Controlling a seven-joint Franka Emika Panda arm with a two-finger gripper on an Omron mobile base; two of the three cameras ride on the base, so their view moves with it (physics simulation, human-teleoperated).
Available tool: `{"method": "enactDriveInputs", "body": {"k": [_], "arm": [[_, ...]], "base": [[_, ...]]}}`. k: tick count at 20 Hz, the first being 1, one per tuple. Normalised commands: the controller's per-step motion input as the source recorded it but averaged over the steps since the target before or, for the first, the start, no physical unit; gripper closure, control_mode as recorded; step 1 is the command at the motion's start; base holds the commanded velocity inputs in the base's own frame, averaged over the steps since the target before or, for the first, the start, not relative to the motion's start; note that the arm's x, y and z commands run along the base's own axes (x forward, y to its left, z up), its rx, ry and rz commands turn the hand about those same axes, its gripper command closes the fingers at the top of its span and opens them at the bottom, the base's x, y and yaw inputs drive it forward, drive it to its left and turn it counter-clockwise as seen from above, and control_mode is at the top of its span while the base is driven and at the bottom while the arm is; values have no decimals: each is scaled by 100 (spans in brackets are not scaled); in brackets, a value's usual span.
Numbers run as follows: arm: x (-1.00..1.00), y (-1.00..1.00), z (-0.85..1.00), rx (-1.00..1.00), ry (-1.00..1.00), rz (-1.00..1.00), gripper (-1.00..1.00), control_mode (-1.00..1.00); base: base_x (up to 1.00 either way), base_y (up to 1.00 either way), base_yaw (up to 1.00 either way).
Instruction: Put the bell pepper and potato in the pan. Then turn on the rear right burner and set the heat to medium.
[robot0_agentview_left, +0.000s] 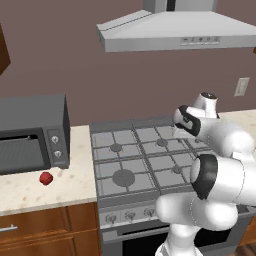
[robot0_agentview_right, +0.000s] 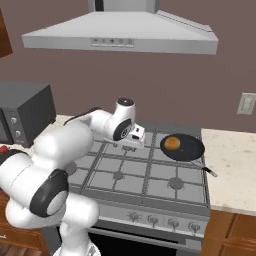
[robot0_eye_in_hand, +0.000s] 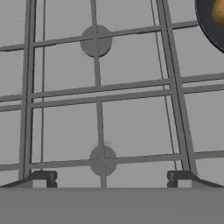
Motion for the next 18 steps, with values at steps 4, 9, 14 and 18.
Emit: {"method": "enactDriveInputs", "body": {"k": [4,9,14,18], "arm": [[-12,100,40,0,22,9,-100,-100],[-1,100,32,0,23,5,-100,-100],[0,100,19,0,22,4,-100,-100],[-11,100,5,0,17,5,-100,-100]], "base": [[0,0,0],[0,0,0],[0,0,0],[0,0,0]]}}
